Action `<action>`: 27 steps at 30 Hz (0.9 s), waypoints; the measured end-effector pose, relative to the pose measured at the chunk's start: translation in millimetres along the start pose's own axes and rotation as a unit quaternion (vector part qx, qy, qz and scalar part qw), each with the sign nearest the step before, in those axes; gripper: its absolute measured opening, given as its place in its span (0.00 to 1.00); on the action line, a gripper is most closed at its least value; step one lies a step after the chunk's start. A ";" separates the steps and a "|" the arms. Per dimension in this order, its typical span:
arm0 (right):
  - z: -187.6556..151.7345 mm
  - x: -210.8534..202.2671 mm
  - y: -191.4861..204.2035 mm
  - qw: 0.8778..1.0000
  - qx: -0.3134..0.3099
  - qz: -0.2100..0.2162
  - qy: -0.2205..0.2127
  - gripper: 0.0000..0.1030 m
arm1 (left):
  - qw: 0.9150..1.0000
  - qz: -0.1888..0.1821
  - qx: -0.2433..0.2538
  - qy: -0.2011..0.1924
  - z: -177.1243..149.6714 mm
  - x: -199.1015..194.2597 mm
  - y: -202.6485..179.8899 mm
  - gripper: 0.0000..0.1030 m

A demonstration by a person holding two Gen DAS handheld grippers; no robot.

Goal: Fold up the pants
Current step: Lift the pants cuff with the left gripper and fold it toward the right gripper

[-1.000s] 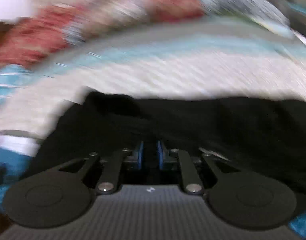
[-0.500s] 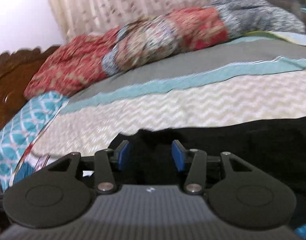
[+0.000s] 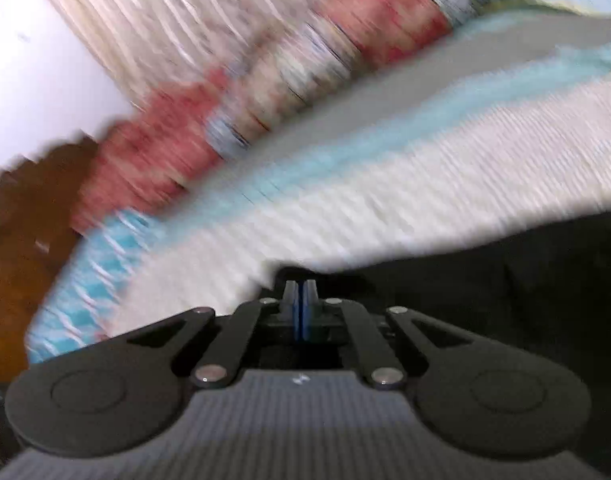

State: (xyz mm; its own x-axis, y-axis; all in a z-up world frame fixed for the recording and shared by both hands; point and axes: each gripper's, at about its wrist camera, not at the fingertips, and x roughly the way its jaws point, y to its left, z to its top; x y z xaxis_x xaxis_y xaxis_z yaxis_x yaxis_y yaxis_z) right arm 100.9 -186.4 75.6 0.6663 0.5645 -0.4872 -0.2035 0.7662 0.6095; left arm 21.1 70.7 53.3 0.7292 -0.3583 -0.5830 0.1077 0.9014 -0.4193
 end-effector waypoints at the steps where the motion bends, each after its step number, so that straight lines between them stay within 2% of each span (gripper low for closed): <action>1: 9.0 -5.3 6.2 1.000 -0.004 0.021 -0.018 0.02 | 1.000 -0.002 -0.001 -0.007 4.3 -4.0 0.3 0.52; 4: 23.3 -26.3 17.7 0.997 -0.015 0.055 -0.052 0.05 | 1.000 -0.016 0.003 -0.016 8.2 -15.4 1.8 0.56; 6: 21.0 -33.8 12.1 0.998 -0.008 0.045 -0.048 0.11 | 1.000 -0.025 0.007 -0.013 3.5 -17.5 3.3 0.63; 8: 15.2 -29.6 6.6 0.999 -0.010 0.018 -0.031 0.33 | 0.999 -0.028 0.019 0.006 -5.0 -10.5 -1.6 0.64; 9: 12.1 -24.2 3.9 1.000 -0.011 0.004 -0.020 0.57 | 0.999 -0.029 0.028 0.020 -10.9 -4.5 -6.7 0.64; 10: 8.9 -18.1 2.5 1.000 -0.011 -0.008 -0.004 0.71 | 0.998 -0.032 0.038 0.031 -16.2 0.9 -12.2 0.64; 11: 5.8 -6.0 3.2 1.000 -0.016 -0.013 0.017 0.71 | 0.997 -0.038 0.055 0.040 -23.2 5.2 -20.3 0.64; 14: -5.3 30.2 7.5 0.996 -0.044 -0.022 0.081 0.71 | 0.992 -0.033 0.116 0.042 -41.6 10.0 -42.9 0.62; 15: -10.2 42.8 8.9 0.993 -0.054 -0.020 0.105 0.68 | 0.989 -0.031 0.141 0.044 -49.0 11.5 -49.3 0.55; 16: -15.6 52.4 9.6 0.989 -0.066 -0.017 0.132 0.38 | 0.985 -0.024 0.162 0.045 -54.0 14.0 -54.6 0.49; 17: -21.0 56.6 10.9 0.985 -0.074 -0.021 0.153 0.07 | 0.981 -0.006 0.187 0.045 -59.0 17.2 -59.8 0.28; 18: -25.1 62.1 9.5 0.981 -0.074 -0.026 0.176 0.07 | 0.975 0.022 0.215 0.045 -63.1 23.1 -63.2 0.15; 19: -23.7 57.4 11.0 0.982 -0.066 -0.022 0.174 0.07 | 0.971 0.043 0.231 0.038 -64.4 26.6 -64.4 0.13; 22: -11.4 24.7 16.9 0.990 -0.048 0.065 0.115 0.07 | 0.964 0.091 0.246 -0.045 -48.1 19.4 -70.2 0.11; 23: -7.2 12.0 20.7 0.990 -0.048 0.094 0.094 0.07 | 0.956 0.109 0.258 -0.087 -40.5 13.3 -76.3 0.11; 25: -3.2 -11.5 23.4 0.987 -0.051 0.146 0.051 0.07 | 0.941 0.128 0.281 -0.137 -35.5 5.8 -85.8 0.11; 26: -1.6 -19.4 22.9 0.984 -0.051 0.166 0.033 0.07 | 0.937 0.126 0.296 -0.139 -37.6 5.8 -89.8 0.11; 27: -5.2 -26.8 17.7 0.982 -0.051 0.179 0.021 0.08 | 0.937 0.117 0.308 -0.117 -42.0 9.6 -90.4 0.11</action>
State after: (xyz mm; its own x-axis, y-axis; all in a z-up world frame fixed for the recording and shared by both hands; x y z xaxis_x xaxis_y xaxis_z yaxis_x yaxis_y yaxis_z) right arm 75.6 -186.4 96.2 0.5090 0.8137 -0.2808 -0.4906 0.5423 0.6820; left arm -10.0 -24.5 56.3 0.9019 -0.1355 -0.4103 0.2438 0.9435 0.2244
